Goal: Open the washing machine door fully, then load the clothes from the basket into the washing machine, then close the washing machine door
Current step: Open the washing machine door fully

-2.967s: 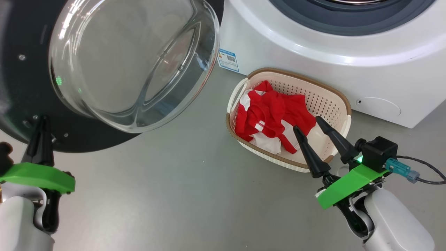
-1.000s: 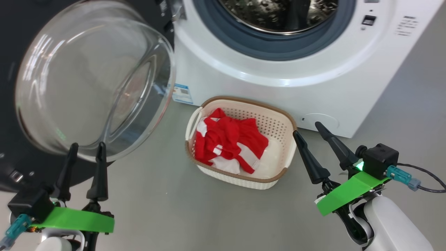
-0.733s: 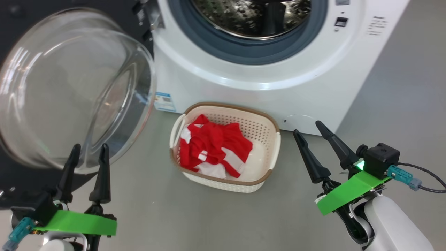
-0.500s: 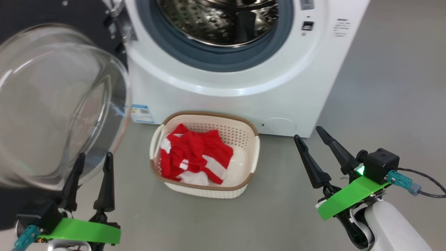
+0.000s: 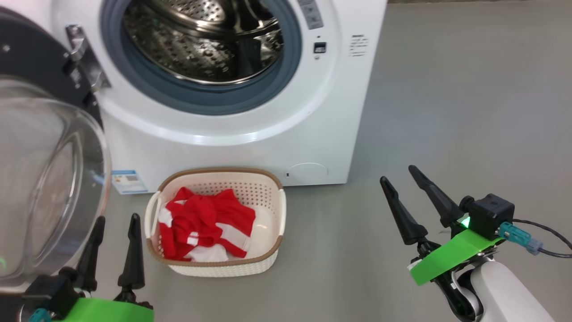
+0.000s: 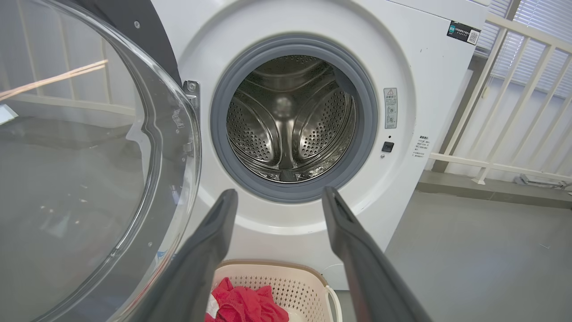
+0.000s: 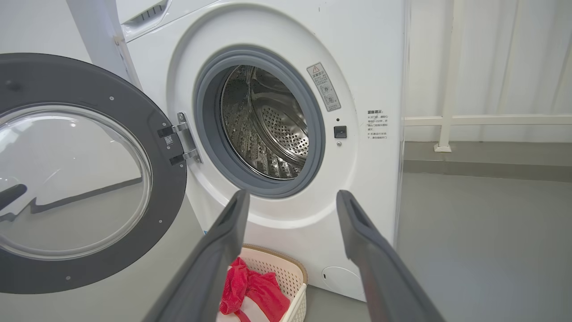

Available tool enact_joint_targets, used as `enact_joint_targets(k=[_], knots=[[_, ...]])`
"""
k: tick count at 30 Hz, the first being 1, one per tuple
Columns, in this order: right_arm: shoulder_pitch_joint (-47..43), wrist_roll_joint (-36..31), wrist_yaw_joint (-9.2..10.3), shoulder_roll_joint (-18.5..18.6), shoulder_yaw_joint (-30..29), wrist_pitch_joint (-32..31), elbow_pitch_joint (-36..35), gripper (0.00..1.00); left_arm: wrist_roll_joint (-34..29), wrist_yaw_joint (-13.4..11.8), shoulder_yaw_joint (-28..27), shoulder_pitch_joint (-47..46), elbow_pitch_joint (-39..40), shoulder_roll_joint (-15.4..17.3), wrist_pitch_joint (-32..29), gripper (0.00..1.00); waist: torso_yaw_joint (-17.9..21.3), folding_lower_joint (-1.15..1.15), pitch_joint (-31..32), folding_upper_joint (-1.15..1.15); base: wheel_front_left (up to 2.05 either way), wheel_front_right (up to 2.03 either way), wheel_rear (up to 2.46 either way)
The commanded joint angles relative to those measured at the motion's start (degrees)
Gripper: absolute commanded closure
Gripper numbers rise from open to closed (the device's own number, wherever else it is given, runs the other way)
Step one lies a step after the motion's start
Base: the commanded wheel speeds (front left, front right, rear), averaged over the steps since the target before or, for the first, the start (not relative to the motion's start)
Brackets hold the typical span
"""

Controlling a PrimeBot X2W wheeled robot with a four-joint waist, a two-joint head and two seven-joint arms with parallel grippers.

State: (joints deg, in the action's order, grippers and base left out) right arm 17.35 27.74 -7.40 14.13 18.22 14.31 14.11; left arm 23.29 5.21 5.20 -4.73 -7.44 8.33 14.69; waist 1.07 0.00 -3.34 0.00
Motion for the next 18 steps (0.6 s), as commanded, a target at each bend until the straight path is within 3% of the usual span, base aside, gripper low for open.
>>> enact_joint_targets(k=[1,18], knots=[[-0.7,-0.7,-0.09,0.3,0.4,0.7,-1.8,0.00,-0.4,-0.1,-2.5,-0.3,1.6,0.6,0.3,0.00,2.1,0.00,0.9,0.00,0.00,0.00,0.00],[-3.3,-1.9,-0.09,1.4,-5.7,0.7,-3.7,0.00,-0.5,1.4,-3.2,1.1,1.5,-0.1,0.3,0.00,3.0,0.00,1.2,0.00,0.00,0.00,0.00]])
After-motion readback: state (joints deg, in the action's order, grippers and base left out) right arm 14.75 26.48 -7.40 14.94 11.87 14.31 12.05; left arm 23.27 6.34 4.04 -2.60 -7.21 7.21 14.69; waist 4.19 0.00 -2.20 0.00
